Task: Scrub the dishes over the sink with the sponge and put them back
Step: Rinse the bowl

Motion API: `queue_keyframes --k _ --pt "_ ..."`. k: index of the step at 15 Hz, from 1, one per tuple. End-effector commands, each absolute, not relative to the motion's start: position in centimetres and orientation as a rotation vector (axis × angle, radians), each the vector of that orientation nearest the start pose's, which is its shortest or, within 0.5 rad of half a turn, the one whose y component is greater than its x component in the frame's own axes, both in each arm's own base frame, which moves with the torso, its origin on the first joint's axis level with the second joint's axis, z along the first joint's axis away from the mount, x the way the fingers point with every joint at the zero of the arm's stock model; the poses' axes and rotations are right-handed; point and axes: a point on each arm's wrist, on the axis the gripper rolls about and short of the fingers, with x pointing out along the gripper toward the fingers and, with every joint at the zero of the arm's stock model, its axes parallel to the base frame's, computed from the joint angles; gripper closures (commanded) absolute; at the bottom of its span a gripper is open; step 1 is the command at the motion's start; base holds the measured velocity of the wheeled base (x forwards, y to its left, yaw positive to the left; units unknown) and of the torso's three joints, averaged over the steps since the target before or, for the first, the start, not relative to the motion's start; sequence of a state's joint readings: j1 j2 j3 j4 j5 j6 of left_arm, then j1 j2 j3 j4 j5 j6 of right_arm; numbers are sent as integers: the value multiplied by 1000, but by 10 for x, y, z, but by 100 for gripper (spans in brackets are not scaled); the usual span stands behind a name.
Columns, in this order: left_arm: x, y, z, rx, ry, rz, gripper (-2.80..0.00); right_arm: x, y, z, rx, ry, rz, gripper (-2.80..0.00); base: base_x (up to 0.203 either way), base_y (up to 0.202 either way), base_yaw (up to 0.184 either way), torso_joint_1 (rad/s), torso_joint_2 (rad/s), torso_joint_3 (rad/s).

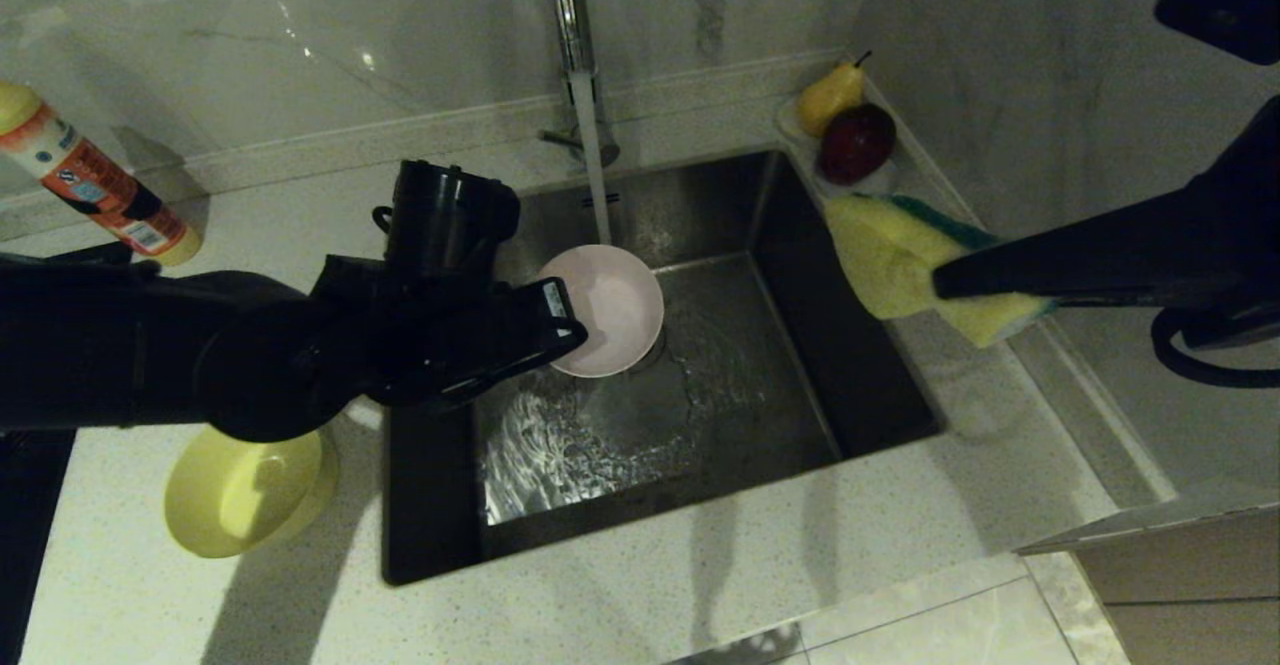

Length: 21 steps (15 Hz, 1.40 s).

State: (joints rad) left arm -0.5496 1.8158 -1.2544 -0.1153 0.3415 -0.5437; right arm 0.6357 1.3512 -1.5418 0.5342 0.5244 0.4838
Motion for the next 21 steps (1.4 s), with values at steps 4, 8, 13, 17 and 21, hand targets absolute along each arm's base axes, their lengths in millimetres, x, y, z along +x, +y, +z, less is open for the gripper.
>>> queue_keyframes --k 4,8,13,17,21 --pt "354 -173 201 -448 530 27 0 155 112 349 437 650 1034 0 0 0 0 0 0 0" --pt "362 -173 203 -506 534 6 0 158 114 340 437 662 1030 0 0 0 0 0 0 0" --pt "361 -173 201 -509 544 6 0 156 112 337 439 661 1027 0 0 0 0 0 0 0" --pt "355 -172 205 -510 563 14 0 155 111 338 441 661 1039 0 0 0 0 0 0 0" --pt "353 -177 202 -502 576 4 0 152 110 336 441 665 1039 0 0 0 0 0 0 0"
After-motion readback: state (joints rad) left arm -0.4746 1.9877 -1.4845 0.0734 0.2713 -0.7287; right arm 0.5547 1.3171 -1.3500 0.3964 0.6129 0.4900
